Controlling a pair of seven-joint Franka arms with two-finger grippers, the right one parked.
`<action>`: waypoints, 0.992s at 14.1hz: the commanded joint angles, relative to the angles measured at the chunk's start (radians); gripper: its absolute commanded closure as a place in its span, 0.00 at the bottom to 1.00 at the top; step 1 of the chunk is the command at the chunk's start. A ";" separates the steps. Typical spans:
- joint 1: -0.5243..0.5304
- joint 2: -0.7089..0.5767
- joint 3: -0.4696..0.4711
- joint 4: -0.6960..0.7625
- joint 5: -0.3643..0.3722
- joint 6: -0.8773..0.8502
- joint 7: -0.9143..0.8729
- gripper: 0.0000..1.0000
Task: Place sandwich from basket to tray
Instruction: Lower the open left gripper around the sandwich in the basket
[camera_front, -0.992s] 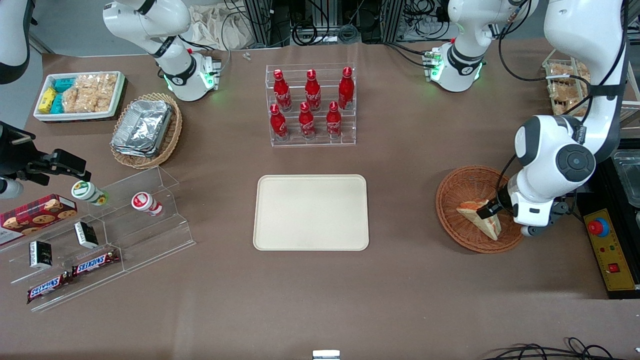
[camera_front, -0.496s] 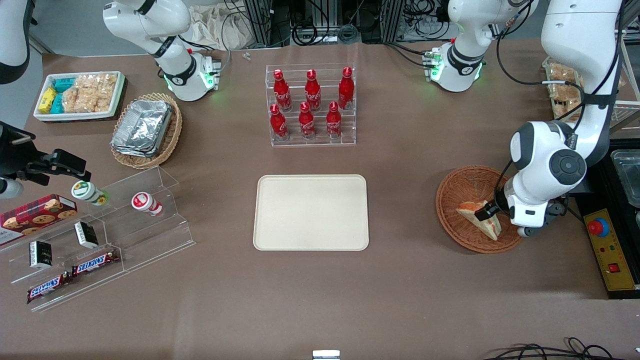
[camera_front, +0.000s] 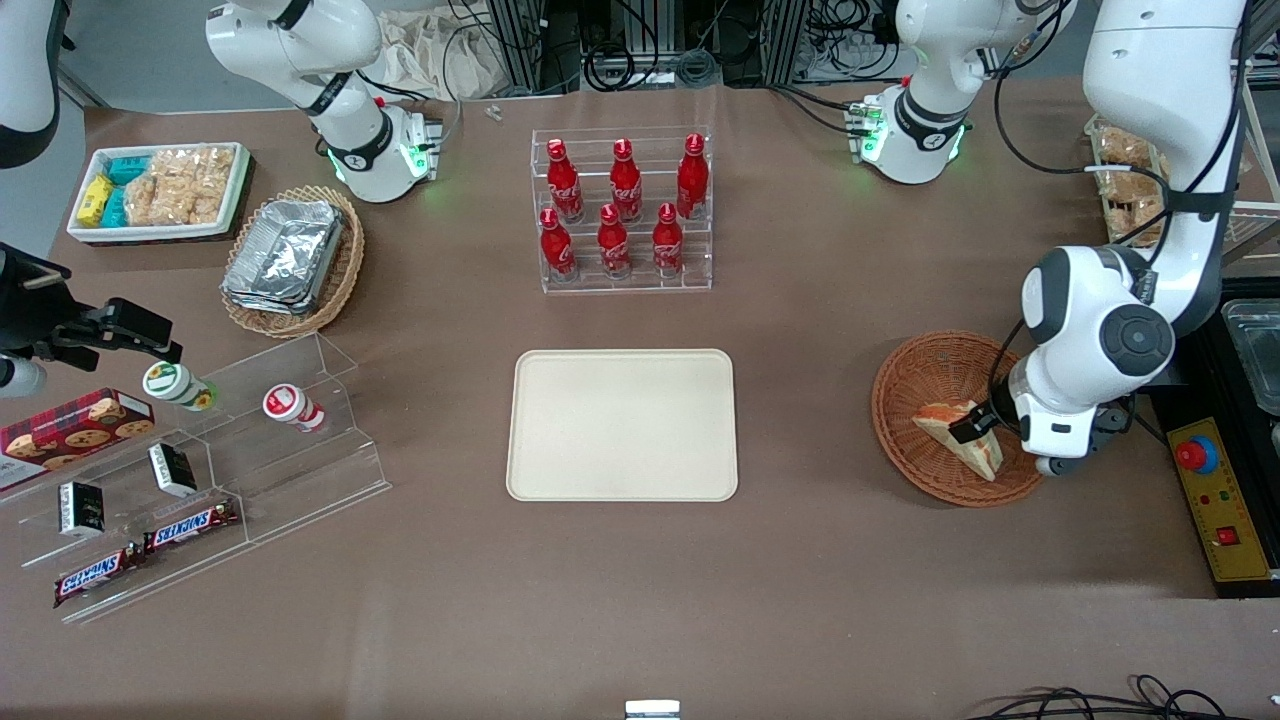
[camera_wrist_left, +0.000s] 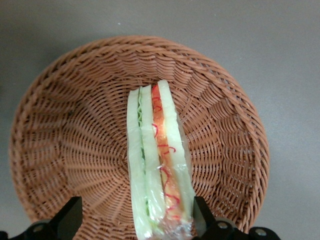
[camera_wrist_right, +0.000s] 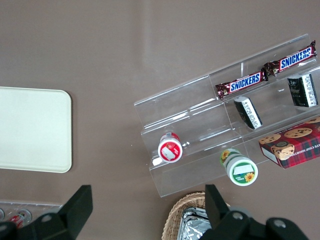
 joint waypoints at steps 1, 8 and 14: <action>0.003 0.008 -0.005 0.074 0.012 -0.087 -0.046 0.00; 0.006 0.074 -0.005 0.068 -0.008 -0.041 -0.083 0.00; 0.038 0.117 -0.007 0.064 -0.008 -0.004 -0.083 0.25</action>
